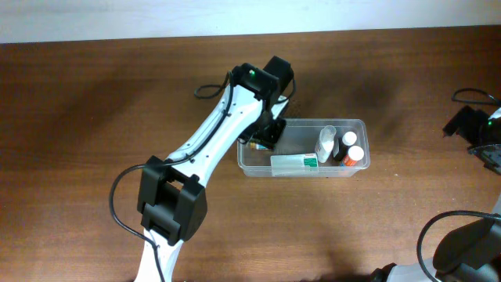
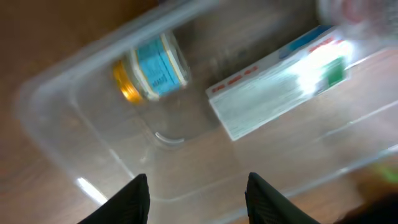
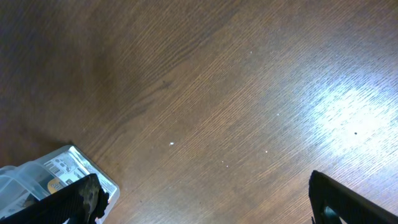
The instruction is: Pack container
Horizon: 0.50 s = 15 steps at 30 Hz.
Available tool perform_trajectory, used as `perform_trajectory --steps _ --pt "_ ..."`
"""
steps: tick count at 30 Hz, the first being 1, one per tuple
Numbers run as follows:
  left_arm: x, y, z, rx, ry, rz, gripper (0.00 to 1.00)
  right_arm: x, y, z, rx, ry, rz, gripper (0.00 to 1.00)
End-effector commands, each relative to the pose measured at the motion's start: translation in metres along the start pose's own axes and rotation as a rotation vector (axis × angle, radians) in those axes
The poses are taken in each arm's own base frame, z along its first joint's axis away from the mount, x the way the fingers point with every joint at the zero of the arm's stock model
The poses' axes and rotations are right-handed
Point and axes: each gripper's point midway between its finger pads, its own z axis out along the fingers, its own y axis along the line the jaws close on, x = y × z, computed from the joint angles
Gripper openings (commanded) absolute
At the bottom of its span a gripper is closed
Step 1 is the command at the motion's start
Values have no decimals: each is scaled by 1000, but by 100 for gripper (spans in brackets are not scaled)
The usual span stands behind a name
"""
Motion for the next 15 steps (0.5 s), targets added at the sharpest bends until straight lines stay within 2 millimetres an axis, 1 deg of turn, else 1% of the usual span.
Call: perform_trajectory --steps 1,2,3,4,6,7,8,11,15 --pt "-21 0 -35 -7 -110 37 51 0 -3 4 6 10 19 98" --pt "-25 3 -47 -28 -139 38 51 0 -3 4 6 11 19 98" --pt "-28 7 -61 -57 -171 37 54 0 -3 4 6 11 19 98" --pt "-30 10 -71 -83 -192 35 56 0 -3 4 6 11 19 98" --pt "-32 24 -92 -146 -233 1 61 0 -3 4 6 11 19 98" --pt "-32 31 -101 -171 -248 -29 62 0 -3 4 6 11 19 98" --pt "-28 46 -115 -203 -265 -77 64 0 -3 4 6 11 19 98" --pt "-19 73 -133 -242 -272 -168 65 0 -3 4 6 11 19 98" --pt "-12 105 -156 -226 -319 -289 64 0 -3 4 6 11 19 98"
